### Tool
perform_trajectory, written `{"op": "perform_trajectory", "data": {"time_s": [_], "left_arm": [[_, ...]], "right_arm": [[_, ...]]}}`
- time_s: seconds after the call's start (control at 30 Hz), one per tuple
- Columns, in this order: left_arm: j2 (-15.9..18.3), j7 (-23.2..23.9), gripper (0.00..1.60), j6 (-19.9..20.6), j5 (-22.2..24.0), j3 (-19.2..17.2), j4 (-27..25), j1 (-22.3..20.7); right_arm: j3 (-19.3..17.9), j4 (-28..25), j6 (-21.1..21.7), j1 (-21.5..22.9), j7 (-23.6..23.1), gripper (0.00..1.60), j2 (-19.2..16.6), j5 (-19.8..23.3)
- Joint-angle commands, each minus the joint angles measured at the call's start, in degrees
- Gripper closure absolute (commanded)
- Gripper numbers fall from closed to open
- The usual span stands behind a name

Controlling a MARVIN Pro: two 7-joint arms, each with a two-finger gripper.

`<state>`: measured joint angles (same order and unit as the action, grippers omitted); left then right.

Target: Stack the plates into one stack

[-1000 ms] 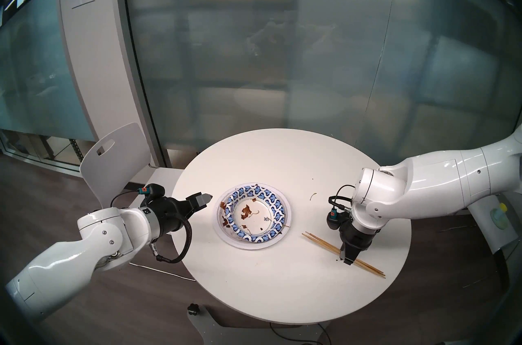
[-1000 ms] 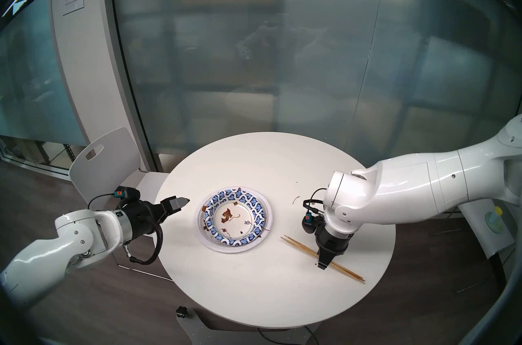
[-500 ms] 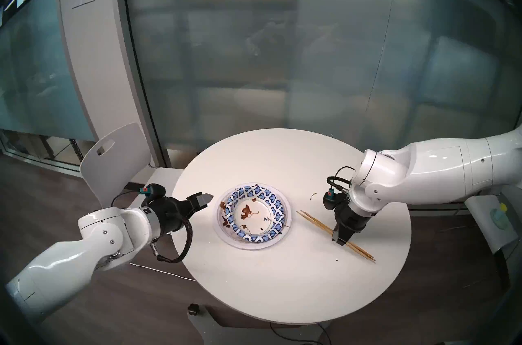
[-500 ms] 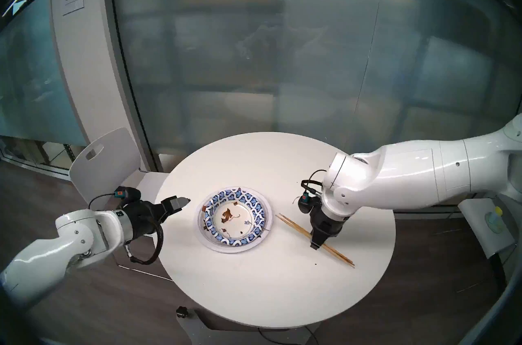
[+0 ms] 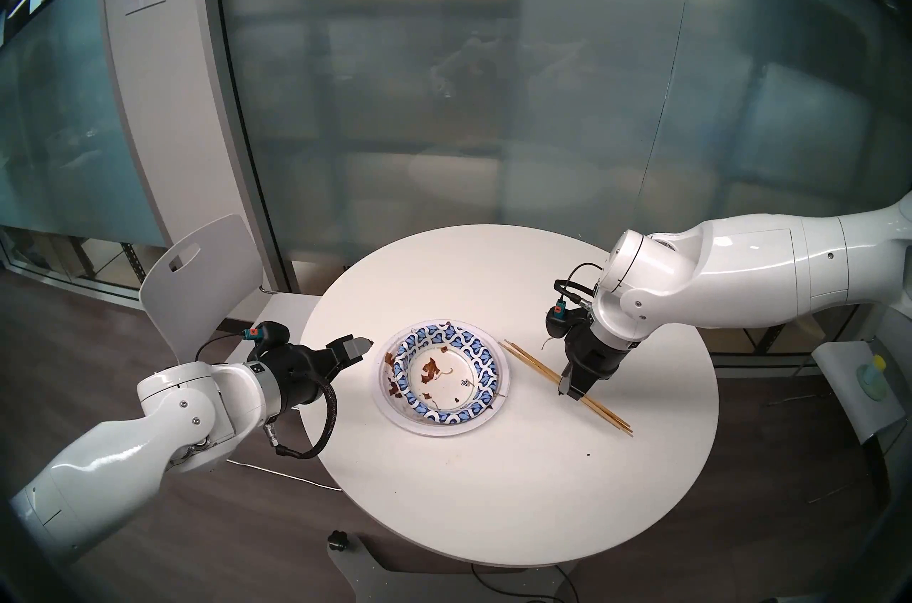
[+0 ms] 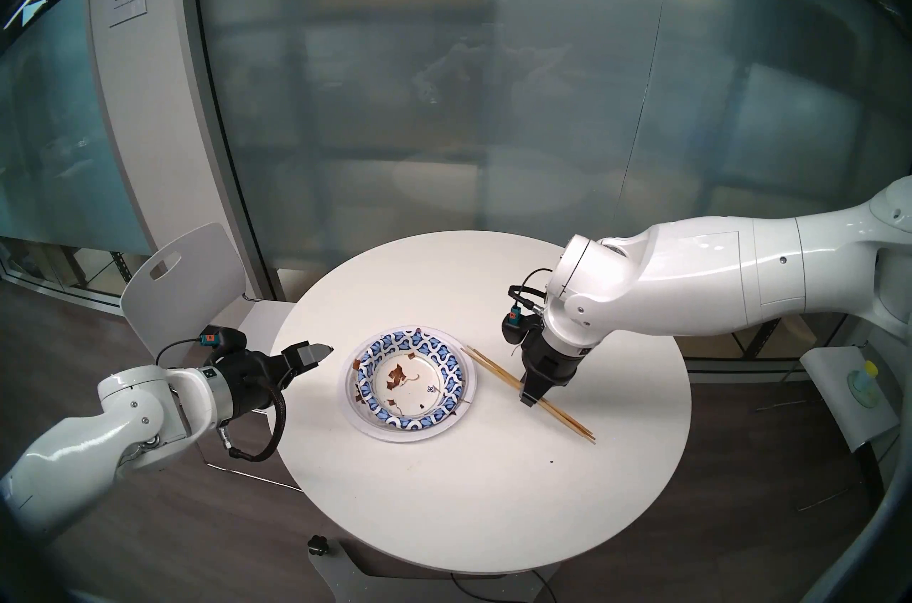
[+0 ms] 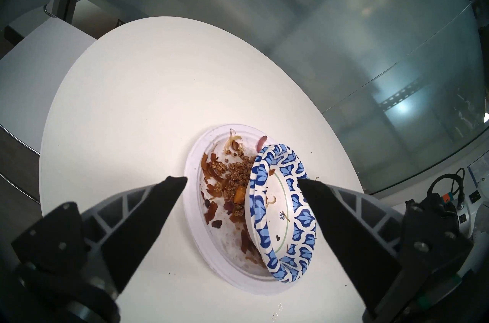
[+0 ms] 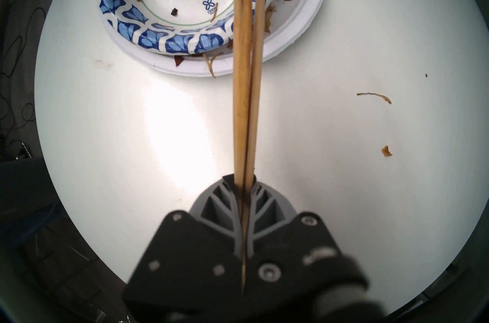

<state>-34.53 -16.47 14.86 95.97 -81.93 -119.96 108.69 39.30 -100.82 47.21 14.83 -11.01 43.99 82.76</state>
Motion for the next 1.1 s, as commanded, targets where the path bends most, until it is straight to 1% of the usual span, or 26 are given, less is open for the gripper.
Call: {"op": "perform_trajectory", "data": {"time_s": [0.0, 0.03, 0.07, 0.1, 0.17, 0.27, 0.3, 0.33, 0.37, 0.4, 0.43, 0.47, 0.5, 0.53, 0.57, 0.6, 0.63, 0.67, 0.7, 0.73, 0.8, 0.83, 0.9, 0.93, 1.0, 1.07], "left_arm": [[0.12, 0.77, 0.00, -0.07, 0.51, -0.83, 0.31, -0.36], [0.12, 0.83, 0.00, -0.07, 0.66, -0.94, 0.45, -0.42], [0.12, 0.83, 0.00, -0.07, 0.66, -0.94, 0.45, -0.42], [0.07, 1.06, 0.00, -0.08, 0.99, -1.12, 0.89, -0.61], [0.04, 1.22, 0.00, -0.10, 1.28, -1.35, 1.41, -0.84], [0.25, 1.57, 0.00, 0.05, 1.92, -1.97, 2.18, -1.15], [0.25, 1.57, 0.00, 0.05, 1.92, -1.97, 2.18, -1.15], [0.24, 1.66, 0.00, 0.02, 2.10, -2.17, 2.51, -1.26], [0.29, 1.77, 0.00, 0.06, 2.21, -2.28, 2.75, -1.34], [0.37, 2.02, 0.00, 0.09, 2.51, -2.59, 3.26, -1.39], [0.37, 2.02, 0.00, 0.09, 2.51, -2.59, 3.26, -1.39], [0.43, 2.17, 0.00, 0.12, 2.72, -2.79, 3.53, -1.38], [0.60, 2.42, 0.00, 0.19, 2.98, -3.07, 4.05, -1.29], [0.60, 2.42, 0.00, 0.19, 2.98, -3.07, 4.05, -1.29], [0.68, 2.57, 0.00, 0.22, 3.09, -3.19, 4.32, -1.26], [0.77, 2.76, 0.00, 0.27, 3.26, -3.33, 4.67, -1.23], [0.86, 2.95, 0.00, 0.32, 3.39, -3.45, 4.94, -1.23], [0.93, 3.10, 0.00, 0.36, 3.54, -3.57, 5.24, -1.26], [1.07, 3.43, 0.00, 0.46, 3.80, -3.76, 5.73, -1.33], [1.15, 3.60, 0.00, 0.52, 3.90, -3.83, 5.92, -1.36], [1.25, 3.82, 0.00, 0.59, 4.03, -3.91, 6.14, -1.41], [1.40, 4.24, 0.00, 0.72, 4.25, -4.03, 6.49, -1.50], [1.47, 4.47, 0.00, 0.81, 4.35, -4.06, 6.62, -1.54], [1.61, 4.96, 0.00, 1.06, 4.53, -4.12, 6.87, -1.62], [1.65, 5.08, 0.00, 1.12, 4.56, -4.13, 6.93, -1.66], [1.69, 5.45, 0.00, 1.41, 4.75, -4.20, 7.09, -1.75]], "right_arm": [[-2.47, 4.18, -0.64, 0.99, -3.48, 1.60, 5.40, -0.88], [-2.76, 5.06, -0.78, 0.76, -3.53, 1.60, 6.27, -0.92], [-2.76, 5.06, -0.78, 0.76, -3.53, 1.60, 6.27, -0.92], [-3.16, 6.87, -1.09, 0.39, -4.45, 1.60, 7.86, -1.20], [-4.07, 8.55, -1.49, -0.33, -5.30, 1.60, 8.89, -1.91], [-4.44, 11.83, -2.30, -0.71, -6.74, 1.60, 11.55, -2.27], [-4.44, 11.83, -2.30, -0.71, -6.74, 1.60, 11.55, -2.27], [-4.91, 12.79, -3.09, -1.02, -6.94, 1.60, 12.16, -2.25], [-5.84, 13.12, -3.12, -1.55, -7.28, 1.60, 12.00, -2.73], [-6.60, 15.02, -3.54, -2.29, -7.92, 1.60, 13.55, -2.93], [-6.60, 15.02, -3.54, -2.29, -7.92, 1.60, 13.55, -2.93], [-6.63, 16.35, -4.12, -2.61, -8.64, 1.60, 14.89, -2.90], [-7.60, 17.85, -4.61, -3.74, -9.25, 1.60, 16.11, -3.28], [-7.60, 17.85, -4.61, -3.74, -9.25, 1.60, 16.11, -3.28], [-8.49, 18.14, -4.79, -4.46, -9.33, 1.60, 16.12, -3.64], [-8.00, 19.89, -5.21, -4.54, -10.11, 1.60, 18.17, -3.32], [-9.35, 19.85, -5.30, -5.51, -10.20, 1.60, 17.60, -3.99], [-9.59, 20.73, -5.90, -5.90, -10.58, 1.60, 18.49, -3.89], [-10.09, 22.26, -6.16, -6.52, -11.22, 1.60, 20.19, -3.96], [-10.77, 22.56, -6.30, -7.06, -11.44, 1.60, 20.32, -4.25], [-11.16, 23.23, -6.36, -7.45, -11.97, 1.60, 20.97, -4.46], [-11.46, 24.74, -6.66, -7.82, -12.92, 1.60, 22.48, -4.52], [-11.52, 25.48, -6.65, -7.85, -13.46, 1.60, 23.21, -4.53], [-11.53, 26.83, -6.64, -7.63, -14.89, 1.60, 24.58, -4.66], [-12.02, 26.99, -7.26, -7.66, -15.35, 1.60, 24.62, -4.27], [-12.36, 27.51, -6.83, -7.26, -16.56, 1.60, 25.33, -4.40]]}}
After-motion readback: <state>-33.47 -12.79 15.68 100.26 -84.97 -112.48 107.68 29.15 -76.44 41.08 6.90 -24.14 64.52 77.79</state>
